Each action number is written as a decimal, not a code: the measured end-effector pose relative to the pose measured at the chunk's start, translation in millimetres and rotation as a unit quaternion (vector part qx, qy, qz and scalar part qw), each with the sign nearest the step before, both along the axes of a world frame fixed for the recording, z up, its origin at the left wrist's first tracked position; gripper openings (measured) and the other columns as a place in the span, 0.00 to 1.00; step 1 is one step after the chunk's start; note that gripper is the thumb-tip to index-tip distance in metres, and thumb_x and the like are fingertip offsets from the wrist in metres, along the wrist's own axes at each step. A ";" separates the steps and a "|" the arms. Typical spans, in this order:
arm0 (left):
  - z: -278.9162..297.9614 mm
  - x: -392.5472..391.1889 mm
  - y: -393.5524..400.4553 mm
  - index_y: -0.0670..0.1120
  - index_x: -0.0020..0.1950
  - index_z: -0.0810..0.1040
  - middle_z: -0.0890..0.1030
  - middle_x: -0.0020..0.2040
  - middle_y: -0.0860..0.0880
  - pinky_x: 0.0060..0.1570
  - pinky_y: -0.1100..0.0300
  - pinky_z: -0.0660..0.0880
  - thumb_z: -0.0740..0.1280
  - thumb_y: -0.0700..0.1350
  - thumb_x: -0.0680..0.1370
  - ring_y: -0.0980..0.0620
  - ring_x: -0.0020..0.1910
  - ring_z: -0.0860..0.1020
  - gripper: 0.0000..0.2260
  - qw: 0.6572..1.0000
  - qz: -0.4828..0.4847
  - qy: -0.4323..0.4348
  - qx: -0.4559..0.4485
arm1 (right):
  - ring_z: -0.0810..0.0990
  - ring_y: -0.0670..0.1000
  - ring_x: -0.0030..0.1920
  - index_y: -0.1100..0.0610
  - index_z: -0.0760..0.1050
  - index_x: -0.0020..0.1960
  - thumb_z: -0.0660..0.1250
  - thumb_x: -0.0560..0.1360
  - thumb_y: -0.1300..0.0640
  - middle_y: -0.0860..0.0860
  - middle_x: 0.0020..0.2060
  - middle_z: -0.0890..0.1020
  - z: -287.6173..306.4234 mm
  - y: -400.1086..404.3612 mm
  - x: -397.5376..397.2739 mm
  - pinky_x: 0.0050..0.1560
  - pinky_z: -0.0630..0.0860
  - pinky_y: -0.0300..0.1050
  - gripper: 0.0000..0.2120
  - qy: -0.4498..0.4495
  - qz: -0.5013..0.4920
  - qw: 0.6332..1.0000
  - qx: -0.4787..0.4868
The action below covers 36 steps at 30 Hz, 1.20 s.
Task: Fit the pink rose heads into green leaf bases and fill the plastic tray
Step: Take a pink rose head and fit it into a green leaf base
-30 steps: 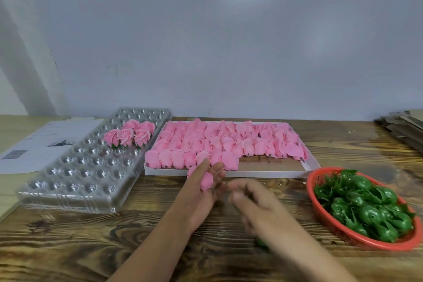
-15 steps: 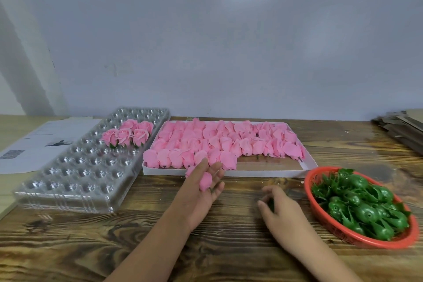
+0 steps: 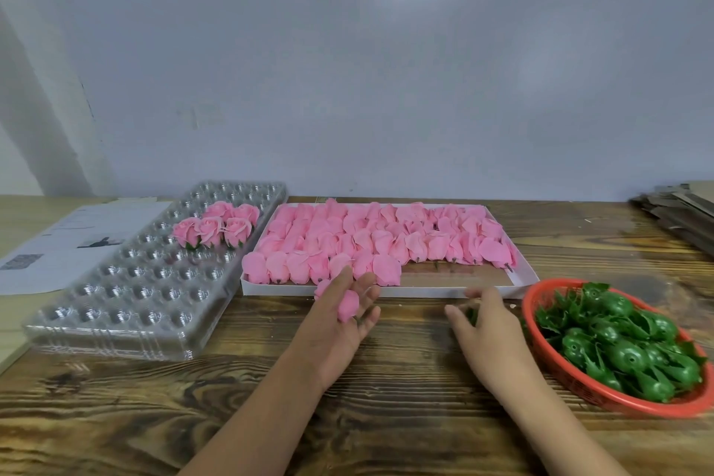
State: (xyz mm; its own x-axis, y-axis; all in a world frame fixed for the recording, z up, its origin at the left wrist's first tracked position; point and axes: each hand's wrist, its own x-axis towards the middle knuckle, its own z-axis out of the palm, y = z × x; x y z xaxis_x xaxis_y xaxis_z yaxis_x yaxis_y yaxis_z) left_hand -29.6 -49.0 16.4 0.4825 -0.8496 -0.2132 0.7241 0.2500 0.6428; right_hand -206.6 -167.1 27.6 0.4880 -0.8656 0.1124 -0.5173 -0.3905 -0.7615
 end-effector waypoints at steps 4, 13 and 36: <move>0.3 -1.2 0.4 0.48 0.65 0.76 0.87 0.50 0.48 0.51 0.52 0.78 0.74 0.50 0.73 0.52 0.46 0.86 0.22 1.000 0.002 -0.012 0.003 | 0.79 0.42 0.48 0.47 0.77 0.51 0.73 0.74 0.49 0.43 0.45 0.81 3.2 15.4 16.1 0.47 0.72 0.37 0.09 -0.030 0.077 0.996 0.021; -4.7 1.6 -3.2 0.46 0.54 0.85 0.87 0.48 0.47 0.52 0.52 0.78 0.73 0.50 0.74 0.52 0.46 0.86 0.12 0.999 0.015 -0.036 0.010 | 0.80 0.40 0.56 0.41 0.76 0.60 0.67 0.76 0.61 0.41 0.54 0.83 -3.3 44.9 43.6 0.61 0.75 0.41 0.18 -0.127 0.199 0.969 0.075; 2.2 -8.9 -2.6 0.47 0.52 0.89 0.86 0.58 0.46 0.55 0.54 0.80 0.69 0.58 0.74 0.50 0.61 0.82 0.18 0.991 0.007 -0.126 0.047 | 0.75 0.40 0.36 0.47 0.79 0.54 0.71 0.72 0.68 0.46 0.36 0.80 -15.9 54.3 53.5 0.44 0.76 0.35 0.18 -0.237 0.166 0.951 0.108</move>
State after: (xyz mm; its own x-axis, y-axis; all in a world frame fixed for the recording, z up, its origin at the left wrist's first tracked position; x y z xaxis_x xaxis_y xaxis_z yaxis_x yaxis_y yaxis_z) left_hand -38.5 -51.5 18.6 0.5423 -0.8243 -0.1626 0.5340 0.1888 0.8241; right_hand -153.1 -112.8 11.7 0.6771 -0.7006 0.2254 0.0285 -0.2810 -0.9593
